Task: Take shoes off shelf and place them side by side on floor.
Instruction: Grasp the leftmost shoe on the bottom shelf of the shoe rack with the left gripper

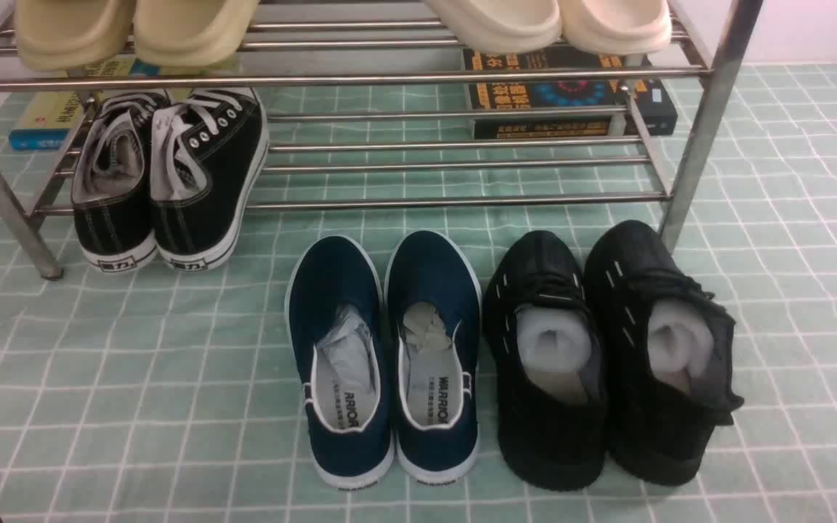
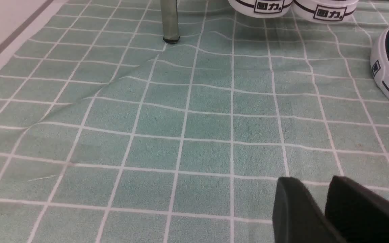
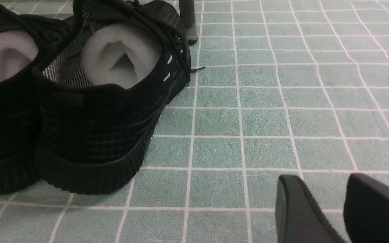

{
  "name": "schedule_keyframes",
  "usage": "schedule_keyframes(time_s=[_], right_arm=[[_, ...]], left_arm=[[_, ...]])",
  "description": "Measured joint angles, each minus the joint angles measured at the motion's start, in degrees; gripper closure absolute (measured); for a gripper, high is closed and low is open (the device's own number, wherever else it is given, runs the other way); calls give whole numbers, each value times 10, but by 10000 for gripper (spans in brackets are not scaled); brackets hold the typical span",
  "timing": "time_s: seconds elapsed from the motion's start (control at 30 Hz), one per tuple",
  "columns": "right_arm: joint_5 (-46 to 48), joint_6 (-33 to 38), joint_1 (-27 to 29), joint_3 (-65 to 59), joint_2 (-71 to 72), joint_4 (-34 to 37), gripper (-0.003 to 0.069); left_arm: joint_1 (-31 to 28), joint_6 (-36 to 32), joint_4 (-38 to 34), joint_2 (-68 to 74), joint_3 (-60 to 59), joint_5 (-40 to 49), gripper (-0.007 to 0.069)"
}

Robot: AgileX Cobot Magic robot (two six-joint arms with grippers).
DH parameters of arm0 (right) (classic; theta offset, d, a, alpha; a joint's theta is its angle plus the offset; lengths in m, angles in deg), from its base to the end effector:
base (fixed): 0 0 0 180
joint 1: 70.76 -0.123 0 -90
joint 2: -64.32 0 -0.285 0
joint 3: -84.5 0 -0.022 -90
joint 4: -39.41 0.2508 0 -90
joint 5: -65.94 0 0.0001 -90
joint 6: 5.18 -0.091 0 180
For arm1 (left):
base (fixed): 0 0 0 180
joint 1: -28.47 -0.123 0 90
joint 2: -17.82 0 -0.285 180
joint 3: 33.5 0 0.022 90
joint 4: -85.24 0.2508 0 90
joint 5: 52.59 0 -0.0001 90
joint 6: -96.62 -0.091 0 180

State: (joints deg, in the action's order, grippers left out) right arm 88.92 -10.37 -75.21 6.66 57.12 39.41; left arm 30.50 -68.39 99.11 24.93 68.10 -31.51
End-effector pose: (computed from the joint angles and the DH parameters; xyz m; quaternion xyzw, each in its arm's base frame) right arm 0.0516 0.0040 0.1741 0.0052 0.8091 0.0494 0.5856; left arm 0.0529 0.0060 0.1747 -0.0259 0.7980 0.0132 0.6019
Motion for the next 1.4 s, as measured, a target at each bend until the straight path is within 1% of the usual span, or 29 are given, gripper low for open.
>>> schedule_keyframes(time_s=[0.6, 0.73, 0.8, 0.9, 0.93, 0.97, 1.0, 1.03, 1.07, 1.17, 1.2, 1.3, 1.4], right_arm=[[0, 0, 0, 0, 0, 0, 422], [0, 0, 0, 0, 0, 0, 422], [0, 0, 0, 0, 0, 0, 422], [0, 0, 0, 0, 0, 0, 422], [0, 0, 0, 0, 0, 0, 422], [0, 0, 0, 0, 0, 0, 422], [0, 0, 0, 0, 0, 0, 422], [0, 0, 0, 0, 0, 0, 422], [0, 0, 0, 0, 0, 0, 422], [0, 0, 0, 0, 0, 0, 422], [0, 0, 0, 0, 0, 0, 422], [0, 0, 0, 0, 0, 0, 422], [0, 0, 0, 0, 0, 0, 422]], left_arm=[[0, 0, 9, 0, 0, 1, 417], [0, 0, 21, 0, 0, 2, 412], [0, 8, 20, 0, 0, 2, 410], [0, 50, -17, 0, 0, 0, 409], [0, 73, -41, 0, 0, -2, 408], [0, 138, -111, 0, 0, -6, 409], [0, 138, -120, 0, 0, -7, 409], [0, 205, -184, 0, 0, -8, 409], [0, 253, -236, 0, -1, -8, 407], [0, 340, -321, 0, -2, -9, 404], [0, 361, -338, 0, -3, -9, 402], [0, 379, -347, 0, -3, -9, 399], [0, 379, -321, 0, -3, -12, 395]])
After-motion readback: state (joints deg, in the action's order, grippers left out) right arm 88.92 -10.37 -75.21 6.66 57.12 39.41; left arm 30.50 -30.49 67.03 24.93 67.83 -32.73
